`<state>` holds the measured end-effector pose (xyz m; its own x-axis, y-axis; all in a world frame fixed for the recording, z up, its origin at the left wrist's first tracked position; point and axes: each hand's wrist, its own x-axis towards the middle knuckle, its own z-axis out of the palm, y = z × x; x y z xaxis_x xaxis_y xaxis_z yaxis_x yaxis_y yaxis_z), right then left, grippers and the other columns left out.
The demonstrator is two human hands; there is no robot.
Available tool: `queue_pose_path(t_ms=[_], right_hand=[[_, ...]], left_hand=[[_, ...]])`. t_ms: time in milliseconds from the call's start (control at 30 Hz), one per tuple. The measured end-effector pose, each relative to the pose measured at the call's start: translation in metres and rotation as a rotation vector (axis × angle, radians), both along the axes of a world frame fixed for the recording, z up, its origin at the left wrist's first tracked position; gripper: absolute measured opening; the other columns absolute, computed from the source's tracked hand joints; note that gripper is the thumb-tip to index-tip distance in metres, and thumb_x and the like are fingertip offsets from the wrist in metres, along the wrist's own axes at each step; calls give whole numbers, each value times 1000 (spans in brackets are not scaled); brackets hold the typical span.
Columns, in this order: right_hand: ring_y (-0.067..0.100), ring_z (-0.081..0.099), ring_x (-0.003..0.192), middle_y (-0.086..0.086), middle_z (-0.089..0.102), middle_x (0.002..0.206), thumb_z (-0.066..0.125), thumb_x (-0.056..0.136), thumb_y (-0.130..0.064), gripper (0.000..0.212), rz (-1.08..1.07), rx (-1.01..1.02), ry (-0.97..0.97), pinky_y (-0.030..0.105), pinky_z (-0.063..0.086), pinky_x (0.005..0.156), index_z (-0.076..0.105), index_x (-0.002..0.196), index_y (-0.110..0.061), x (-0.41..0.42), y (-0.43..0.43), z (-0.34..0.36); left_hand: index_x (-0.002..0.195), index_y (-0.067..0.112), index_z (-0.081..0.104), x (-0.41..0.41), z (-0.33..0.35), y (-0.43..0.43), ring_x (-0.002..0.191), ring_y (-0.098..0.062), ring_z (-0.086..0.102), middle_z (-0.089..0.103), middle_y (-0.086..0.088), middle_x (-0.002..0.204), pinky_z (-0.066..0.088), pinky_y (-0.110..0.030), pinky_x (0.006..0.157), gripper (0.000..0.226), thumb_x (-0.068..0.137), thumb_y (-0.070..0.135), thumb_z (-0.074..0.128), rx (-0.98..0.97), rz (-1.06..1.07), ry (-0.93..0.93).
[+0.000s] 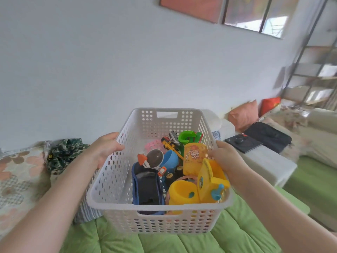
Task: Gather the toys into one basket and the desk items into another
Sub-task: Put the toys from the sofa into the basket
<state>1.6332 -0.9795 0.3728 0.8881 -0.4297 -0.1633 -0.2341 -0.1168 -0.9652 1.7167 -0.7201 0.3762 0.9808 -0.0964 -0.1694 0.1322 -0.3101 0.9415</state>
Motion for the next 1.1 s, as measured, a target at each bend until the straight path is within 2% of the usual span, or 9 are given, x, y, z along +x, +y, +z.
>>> queue_pose_path(t_ms=[133,200,300,433,533,600,767,867,1100], right_hand=[[29,62,72,24,65,92,44,86,9,26,-107,50,-18,44,56,69,61,103,0,-24,18,-1],[26,62,68,23,66,94,45,86,10,28,-188,63,-30,35,57,58,60,107,0,-43,21,1],[16,59,58,10,63,77,46,88,7,27,-279,55,-15,19,49,38,60,109,-3,-69,23,11],[15,60,59,8,63,79,45,90,4,27,-408,53,-22,20,49,40,59,111,-4,-104,16,22],[16,61,62,7,63,81,43,90,4,28,-510,30,-21,21,51,41,59,111,-7,-134,12,28],[18,62,64,8,64,84,43,91,4,29,-563,45,-26,23,53,44,59,111,-9,-152,10,30],[17,63,66,8,64,87,43,92,2,27,-689,80,-62,24,54,44,56,105,-16,-194,10,29],[16,62,65,6,63,83,43,93,2,26,-746,89,-86,21,52,40,55,99,-20,-223,10,29],[20,65,75,8,65,92,44,91,4,37,-877,119,-158,27,58,49,54,120,-16,-288,6,25]], left_hand=[[129,11,50,12,7,3,91,-32,56,57,-15,110,47,-35,65,44,89,-9,43,12,-140,-17],[129,11,50,14,11,-3,84,-31,58,58,-17,111,48,-35,65,46,88,-9,44,22,-232,-22],[133,15,47,20,13,-20,80,-30,60,58,-21,119,50,-43,69,52,88,-10,44,-23,-341,2],[133,16,46,21,11,-55,89,-37,61,56,-22,121,57,-47,64,52,88,-9,44,-82,-490,52],[132,18,46,16,6,-80,95,-44,61,57,-26,120,50,-58,81,51,88,-6,46,-86,-586,89],[132,21,47,11,5,-97,95,-45,61,59,-25,116,48,-61,84,53,86,-5,49,-81,-649,74],[133,17,46,-21,9,-135,82,-37,64,63,-16,93,54,-49,69,53,86,-8,47,-78,-779,65],[131,13,48,-44,10,-155,84,-38,63,63,-18,95,54,-48,69,50,86,-9,46,-77,-846,67],[128,15,50,-97,13,-204,75,-30,64,64,-13,87,50,-36,58,46,88,-8,47,-31,-975,21]])
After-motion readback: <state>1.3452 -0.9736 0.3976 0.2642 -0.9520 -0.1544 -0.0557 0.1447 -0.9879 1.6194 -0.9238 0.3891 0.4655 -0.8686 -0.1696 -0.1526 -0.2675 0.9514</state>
